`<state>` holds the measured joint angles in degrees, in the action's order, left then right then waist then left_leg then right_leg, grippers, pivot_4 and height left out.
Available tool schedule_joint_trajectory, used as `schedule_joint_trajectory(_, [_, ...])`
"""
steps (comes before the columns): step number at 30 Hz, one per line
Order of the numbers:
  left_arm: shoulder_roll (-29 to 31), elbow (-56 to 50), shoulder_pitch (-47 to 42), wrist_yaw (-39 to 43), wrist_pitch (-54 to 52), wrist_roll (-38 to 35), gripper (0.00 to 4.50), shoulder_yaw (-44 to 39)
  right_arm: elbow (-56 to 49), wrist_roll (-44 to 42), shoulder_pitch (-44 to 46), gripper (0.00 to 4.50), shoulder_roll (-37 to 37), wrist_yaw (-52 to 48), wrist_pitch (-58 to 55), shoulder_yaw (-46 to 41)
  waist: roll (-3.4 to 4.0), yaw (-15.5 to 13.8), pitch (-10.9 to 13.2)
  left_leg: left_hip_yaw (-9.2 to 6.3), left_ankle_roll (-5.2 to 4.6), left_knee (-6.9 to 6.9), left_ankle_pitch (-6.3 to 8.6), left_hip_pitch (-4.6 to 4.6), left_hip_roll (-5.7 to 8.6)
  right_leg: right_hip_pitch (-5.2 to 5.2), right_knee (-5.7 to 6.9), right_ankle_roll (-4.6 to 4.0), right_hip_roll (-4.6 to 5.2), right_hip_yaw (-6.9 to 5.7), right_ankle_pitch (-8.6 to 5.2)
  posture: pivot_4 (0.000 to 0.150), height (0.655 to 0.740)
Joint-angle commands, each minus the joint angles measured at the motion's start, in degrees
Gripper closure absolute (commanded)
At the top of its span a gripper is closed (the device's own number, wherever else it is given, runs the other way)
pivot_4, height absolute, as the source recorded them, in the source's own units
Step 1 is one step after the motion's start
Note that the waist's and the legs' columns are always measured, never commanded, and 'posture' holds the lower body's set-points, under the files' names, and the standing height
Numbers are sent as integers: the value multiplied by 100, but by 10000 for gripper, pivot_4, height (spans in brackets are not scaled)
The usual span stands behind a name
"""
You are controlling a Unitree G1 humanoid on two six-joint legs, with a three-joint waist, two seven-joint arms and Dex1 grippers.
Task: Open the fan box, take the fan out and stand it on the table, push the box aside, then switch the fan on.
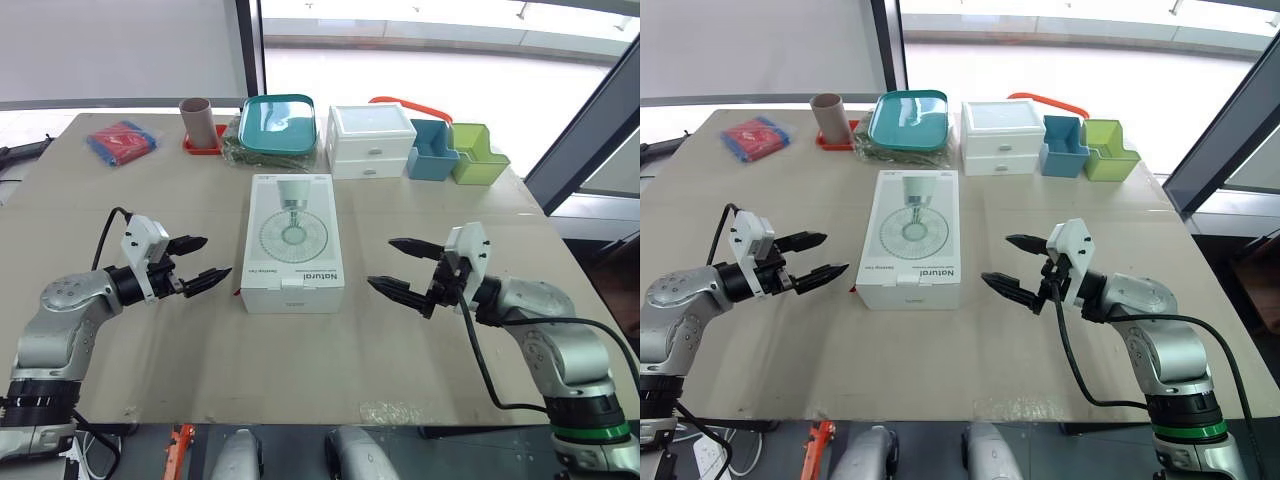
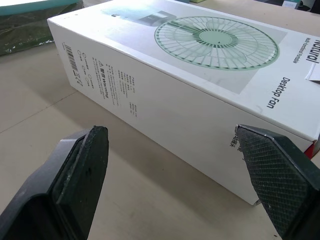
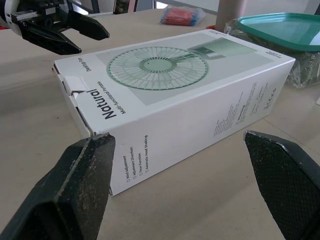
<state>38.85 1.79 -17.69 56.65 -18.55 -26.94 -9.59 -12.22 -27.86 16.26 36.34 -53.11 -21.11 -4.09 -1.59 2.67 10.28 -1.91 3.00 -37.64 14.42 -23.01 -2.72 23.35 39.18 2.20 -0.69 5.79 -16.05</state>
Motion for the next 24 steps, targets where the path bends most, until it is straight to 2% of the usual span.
schedule_joint_trajectory(1, [-15,-90,-32,39,97,-60,0,-86,-112,-56,64,203,47,23,16,-132,0,0,0,0,0,0,0,0,0,0,0,0,0,0,0,1500,7400])
schedule_joint_trajectory(24, [24,4,-107,10,49,-84,0,-206,131,111,116,203,3,201,104,-156,0,0,0,0,0,0,0,0,0,0,0,0,0,0,0,1500,7400])
